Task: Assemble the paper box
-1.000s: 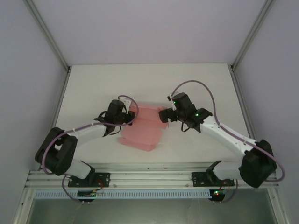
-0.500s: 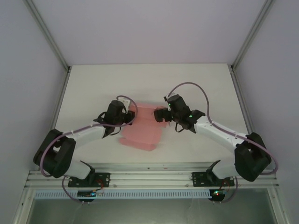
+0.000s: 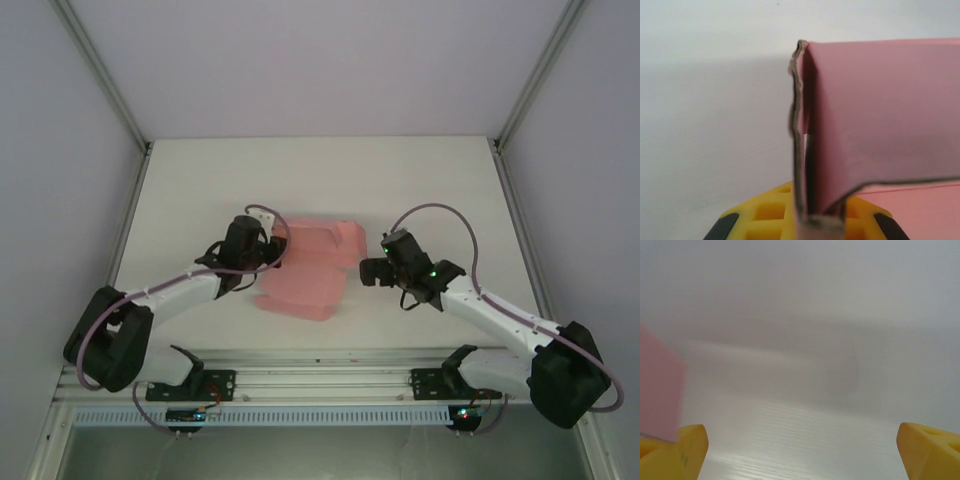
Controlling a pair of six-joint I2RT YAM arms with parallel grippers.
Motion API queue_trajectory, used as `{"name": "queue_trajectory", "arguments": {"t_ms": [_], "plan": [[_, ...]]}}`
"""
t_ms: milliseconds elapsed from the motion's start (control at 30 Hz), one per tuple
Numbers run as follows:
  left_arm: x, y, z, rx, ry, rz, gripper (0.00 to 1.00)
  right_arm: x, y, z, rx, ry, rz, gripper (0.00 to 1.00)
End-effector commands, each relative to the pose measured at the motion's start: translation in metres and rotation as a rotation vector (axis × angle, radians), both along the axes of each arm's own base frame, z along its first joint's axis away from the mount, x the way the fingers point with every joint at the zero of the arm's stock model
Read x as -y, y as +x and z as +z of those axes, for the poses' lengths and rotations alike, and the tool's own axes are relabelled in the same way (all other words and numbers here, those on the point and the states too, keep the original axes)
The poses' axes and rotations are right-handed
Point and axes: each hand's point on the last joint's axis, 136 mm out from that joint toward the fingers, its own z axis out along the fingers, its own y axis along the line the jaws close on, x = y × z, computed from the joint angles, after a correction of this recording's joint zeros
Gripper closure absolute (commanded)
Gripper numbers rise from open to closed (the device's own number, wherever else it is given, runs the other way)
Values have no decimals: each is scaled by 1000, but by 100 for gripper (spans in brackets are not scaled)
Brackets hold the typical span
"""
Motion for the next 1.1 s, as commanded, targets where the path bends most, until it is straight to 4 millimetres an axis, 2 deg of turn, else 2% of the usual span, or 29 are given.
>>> {"name": "queue_trajectory", "arguments": {"t_ms": [0, 133, 267, 467, 567, 700, 800, 900, 967, 1067], "plan": [[8, -2, 18, 36, -50, -34, 100, -13, 6, 8, 33, 59, 33, 1], [7, -1, 17, 34, -50, -29, 100, -26, 10, 15, 72, 120, 66, 1], [9, -1, 12, 25, -41, -46, 100, -35, 20, 37, 178, 214, 72, 1], [12, 2, 6, 4, -41, -38, 100, -69, 19, 61, 229, 357, 172, 1], [9, 3, 2, -3, -26, -27, 100, -66, 20, 60, 232, 275, 142, 1], [12, 2, 3, 1, -37, -35, 100, -44, 34, 58, 254, 191, -35, 1], [19, -3, 7, 11, -58, -81, 100, -50, 41, 61, 289, 208, -36, 1], [24, -10, 11, 34, -70, -131, 100, -55, 48, 67, 310, 150, -2, 1], [21, -10, 13, 42, -64, -116, 100, -43, 49, 66, 295, 58, -25, 1], [12, -8, 11, 53, -34, -81, 100, -17, 38, 58, 251, -37, -84, 1]]}}
